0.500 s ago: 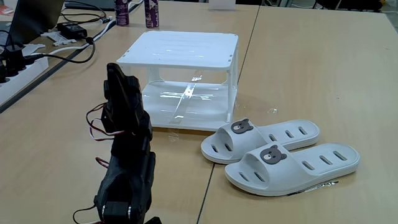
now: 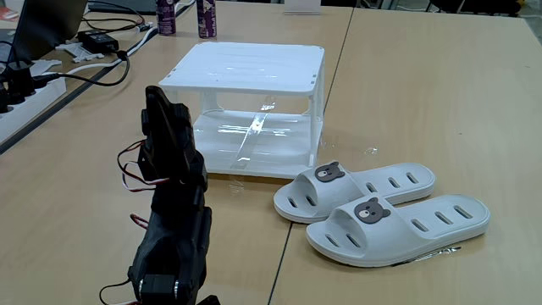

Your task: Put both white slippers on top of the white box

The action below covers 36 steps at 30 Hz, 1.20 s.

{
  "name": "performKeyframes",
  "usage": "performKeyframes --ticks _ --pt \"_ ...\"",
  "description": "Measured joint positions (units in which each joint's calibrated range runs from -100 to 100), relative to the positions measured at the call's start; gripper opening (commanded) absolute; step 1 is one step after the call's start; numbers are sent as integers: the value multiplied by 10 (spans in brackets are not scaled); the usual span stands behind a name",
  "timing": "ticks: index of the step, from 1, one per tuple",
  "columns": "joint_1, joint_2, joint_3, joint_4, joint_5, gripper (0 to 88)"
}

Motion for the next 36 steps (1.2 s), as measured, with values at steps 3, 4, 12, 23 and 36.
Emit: performKeyframes --ticks 3,4,12,23,36 --pt "0 0 0 0 0 7" --pt "0 0 0 0 0 7" --pt "0 0 0 0 0 7" --pt "0 0 0 0 0 7" --pt "0 64 4 0 0 7"
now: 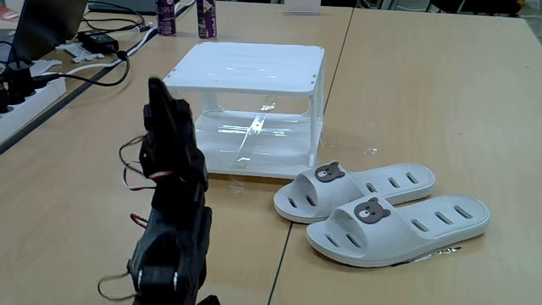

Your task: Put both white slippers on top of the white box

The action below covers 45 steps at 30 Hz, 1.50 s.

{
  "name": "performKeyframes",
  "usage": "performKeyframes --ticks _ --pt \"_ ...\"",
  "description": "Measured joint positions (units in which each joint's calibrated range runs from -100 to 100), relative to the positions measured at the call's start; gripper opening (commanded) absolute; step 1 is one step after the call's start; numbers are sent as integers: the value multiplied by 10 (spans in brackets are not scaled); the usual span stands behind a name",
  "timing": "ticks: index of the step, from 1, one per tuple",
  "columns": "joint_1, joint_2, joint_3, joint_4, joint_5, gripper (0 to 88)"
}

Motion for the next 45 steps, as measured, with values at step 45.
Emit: performKeyframes --ticks 45 --pt "279 1280 -251 8 0 132"
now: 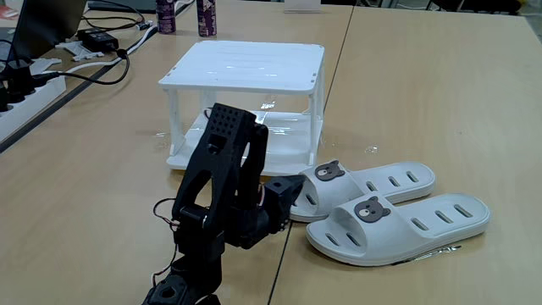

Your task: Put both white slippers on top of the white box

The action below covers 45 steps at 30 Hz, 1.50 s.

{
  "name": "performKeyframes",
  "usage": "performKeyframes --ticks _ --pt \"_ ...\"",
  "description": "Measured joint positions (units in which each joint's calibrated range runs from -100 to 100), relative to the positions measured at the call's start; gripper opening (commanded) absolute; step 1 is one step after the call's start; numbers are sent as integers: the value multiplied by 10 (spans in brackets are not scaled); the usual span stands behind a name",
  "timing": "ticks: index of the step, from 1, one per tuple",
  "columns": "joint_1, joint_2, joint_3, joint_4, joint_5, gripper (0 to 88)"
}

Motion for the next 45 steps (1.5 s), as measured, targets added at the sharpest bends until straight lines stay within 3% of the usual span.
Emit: performKeyframes --ticks 2,10,14,30,39,45 --pt "7 0 -13 0 0 173" --pt "5 2 -55 0 0 183" --pt "5 19 -76 0 0 257" --pt "5 116 -275 3 0 253" --pt "5 121 -388 113 0 252" --pt "28 121 -390 117 0 252"
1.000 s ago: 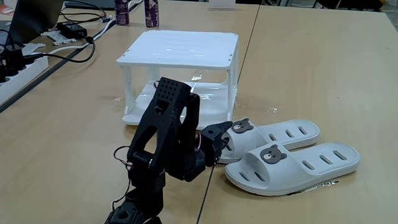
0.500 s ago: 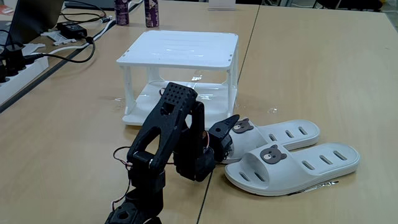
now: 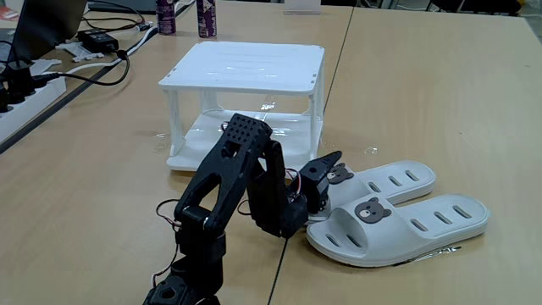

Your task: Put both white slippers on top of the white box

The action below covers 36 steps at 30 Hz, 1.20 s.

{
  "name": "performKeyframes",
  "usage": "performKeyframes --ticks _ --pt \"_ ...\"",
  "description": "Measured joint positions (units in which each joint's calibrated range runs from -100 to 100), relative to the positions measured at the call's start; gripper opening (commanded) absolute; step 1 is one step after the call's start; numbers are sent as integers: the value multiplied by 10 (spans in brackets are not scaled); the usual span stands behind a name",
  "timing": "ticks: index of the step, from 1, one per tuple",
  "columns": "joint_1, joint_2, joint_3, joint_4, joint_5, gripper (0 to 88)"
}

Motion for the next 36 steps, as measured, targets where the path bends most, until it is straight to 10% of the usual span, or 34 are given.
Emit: performKeyframes --ticks 6,18,36 --pt "7 1 2 0 0 9" --pt "13 -11 32 18 0 8" --pt "93 -346 -320 645 0 8"
